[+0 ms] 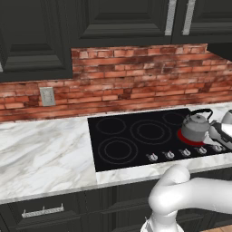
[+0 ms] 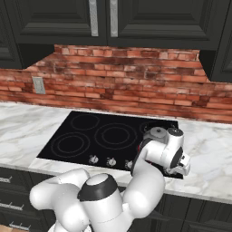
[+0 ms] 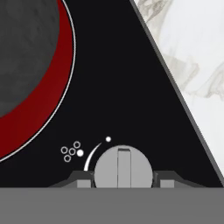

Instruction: Lower the heat of the kettle.

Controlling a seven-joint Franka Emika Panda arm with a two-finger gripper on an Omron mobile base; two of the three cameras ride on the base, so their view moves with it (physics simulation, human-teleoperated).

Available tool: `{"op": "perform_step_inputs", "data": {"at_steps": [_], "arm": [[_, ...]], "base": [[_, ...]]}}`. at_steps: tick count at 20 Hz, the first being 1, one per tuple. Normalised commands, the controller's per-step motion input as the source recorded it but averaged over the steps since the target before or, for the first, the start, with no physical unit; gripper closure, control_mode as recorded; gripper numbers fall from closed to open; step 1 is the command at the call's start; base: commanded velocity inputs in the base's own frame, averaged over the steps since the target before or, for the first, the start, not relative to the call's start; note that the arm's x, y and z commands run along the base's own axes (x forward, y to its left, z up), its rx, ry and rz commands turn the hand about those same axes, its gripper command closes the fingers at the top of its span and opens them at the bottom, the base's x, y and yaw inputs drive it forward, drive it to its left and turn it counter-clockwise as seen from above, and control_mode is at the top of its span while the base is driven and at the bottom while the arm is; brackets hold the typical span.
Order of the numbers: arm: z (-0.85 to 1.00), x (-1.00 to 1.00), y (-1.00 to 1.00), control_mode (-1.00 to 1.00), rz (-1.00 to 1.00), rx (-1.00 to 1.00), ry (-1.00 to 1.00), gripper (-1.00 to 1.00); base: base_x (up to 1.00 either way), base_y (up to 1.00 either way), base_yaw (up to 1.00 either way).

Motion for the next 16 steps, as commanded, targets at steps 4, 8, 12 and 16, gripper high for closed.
{"op": "perform_step_inputs", "data": {"at_steps": [4, 8, 12, 16], "arm": [[-0.08, -0.17, 0.00, -1.00, 0.00, 0.00, 0.00, 1.00], [-0.03, -0.05, 0.11, -1.00, -0.07, 0.00, 0.00, 1.00], [-0.01, -0.05, 0.11, -1.00, -0.15, 0.00, 0.01, 1.00], [-0.03, -0.10, 0.01, -1.00, -0.18, 0.00, 0.00, 1.00]], "base": [[0.00, 0.00, 0.00], [0.00, 0.00, 0.00], [0.00, 0.00, 0.00], [0.00, 0.00, 0.00]]}}
